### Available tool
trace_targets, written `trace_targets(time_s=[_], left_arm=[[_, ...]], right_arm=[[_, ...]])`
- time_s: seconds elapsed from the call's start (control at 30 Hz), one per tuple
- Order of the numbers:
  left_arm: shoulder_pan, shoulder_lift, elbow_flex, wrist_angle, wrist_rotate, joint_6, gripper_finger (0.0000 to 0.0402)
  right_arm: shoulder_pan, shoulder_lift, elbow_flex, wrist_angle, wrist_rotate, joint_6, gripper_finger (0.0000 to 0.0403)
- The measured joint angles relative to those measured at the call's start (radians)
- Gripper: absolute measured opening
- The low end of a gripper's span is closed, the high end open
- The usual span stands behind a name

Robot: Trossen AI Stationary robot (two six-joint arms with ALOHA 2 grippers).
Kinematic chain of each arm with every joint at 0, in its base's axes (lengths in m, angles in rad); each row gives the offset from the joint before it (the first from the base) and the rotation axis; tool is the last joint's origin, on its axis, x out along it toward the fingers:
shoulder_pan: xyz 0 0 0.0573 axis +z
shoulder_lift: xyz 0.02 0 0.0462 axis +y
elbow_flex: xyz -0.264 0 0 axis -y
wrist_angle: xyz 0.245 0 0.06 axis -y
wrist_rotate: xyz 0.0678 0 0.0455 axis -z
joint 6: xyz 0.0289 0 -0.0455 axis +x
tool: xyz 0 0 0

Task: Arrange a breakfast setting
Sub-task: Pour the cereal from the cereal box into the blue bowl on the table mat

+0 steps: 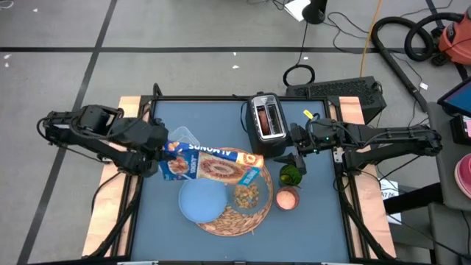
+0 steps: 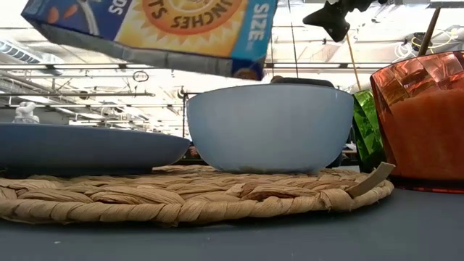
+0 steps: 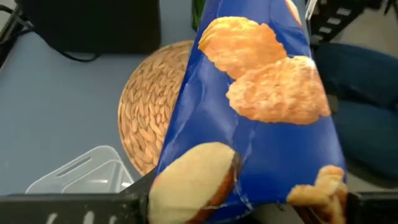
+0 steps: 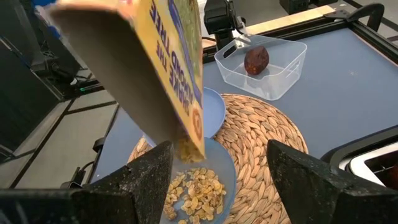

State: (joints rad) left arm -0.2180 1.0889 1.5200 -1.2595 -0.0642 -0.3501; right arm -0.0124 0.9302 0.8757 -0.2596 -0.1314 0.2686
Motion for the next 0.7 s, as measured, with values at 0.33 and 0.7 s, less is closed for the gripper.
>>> trace_targets(time_s=[0.33,0.7], left_arm=[[-0.007,0.006,0.0,-0.013,0.005,0.031,0.0126],[-0.008,0.003,0.0,-0.016,0.018,0.028,0.0126]], right_arm=[[0.0,0.0,0.0,0.0,0.0,0.0,0.0254],[0.0,0.0,0.0,0.0,0.0,0.0,0.0254]])
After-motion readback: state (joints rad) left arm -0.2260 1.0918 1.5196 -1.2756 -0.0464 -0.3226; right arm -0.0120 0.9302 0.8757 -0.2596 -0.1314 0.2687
